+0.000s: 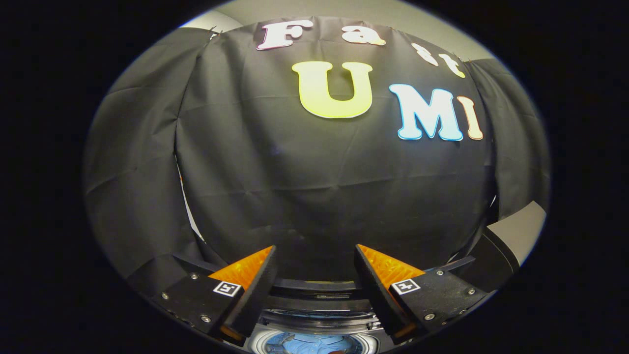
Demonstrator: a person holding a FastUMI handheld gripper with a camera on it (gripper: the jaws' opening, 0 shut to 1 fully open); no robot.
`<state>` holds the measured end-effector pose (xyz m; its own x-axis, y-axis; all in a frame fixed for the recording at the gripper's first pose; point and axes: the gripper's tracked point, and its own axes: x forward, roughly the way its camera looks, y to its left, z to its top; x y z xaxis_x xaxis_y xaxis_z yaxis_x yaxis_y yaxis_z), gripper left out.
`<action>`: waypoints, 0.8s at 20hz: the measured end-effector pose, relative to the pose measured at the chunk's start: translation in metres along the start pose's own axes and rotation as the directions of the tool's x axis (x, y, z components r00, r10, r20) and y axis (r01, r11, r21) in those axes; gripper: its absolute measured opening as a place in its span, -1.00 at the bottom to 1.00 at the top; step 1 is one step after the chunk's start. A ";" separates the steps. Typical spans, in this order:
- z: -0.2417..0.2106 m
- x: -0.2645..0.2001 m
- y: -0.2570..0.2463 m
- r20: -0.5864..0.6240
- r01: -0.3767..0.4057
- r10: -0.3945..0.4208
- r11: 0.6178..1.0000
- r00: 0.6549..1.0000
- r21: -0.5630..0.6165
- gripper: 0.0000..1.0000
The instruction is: Put the clothes into the washing machine and then close the washing machine lid.
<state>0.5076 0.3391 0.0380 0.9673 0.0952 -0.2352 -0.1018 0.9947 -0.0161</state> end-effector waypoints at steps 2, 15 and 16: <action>0.000 -0.006 0.000 0.019 -0.009 0.009 1.000 1.000 0.000 0.91; -0.005 -0.027 -0.003 0.078 -0.030 0.029 0.999 0.997 0.013 0.91; -0.006 -0.028 -0.003 0.063 -0.034 0.033 0.999 0.998 0.015 0.90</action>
<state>0.4796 0.3331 0.0386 0.9761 0.1299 -0.1743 -0.1309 0.9914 0.0060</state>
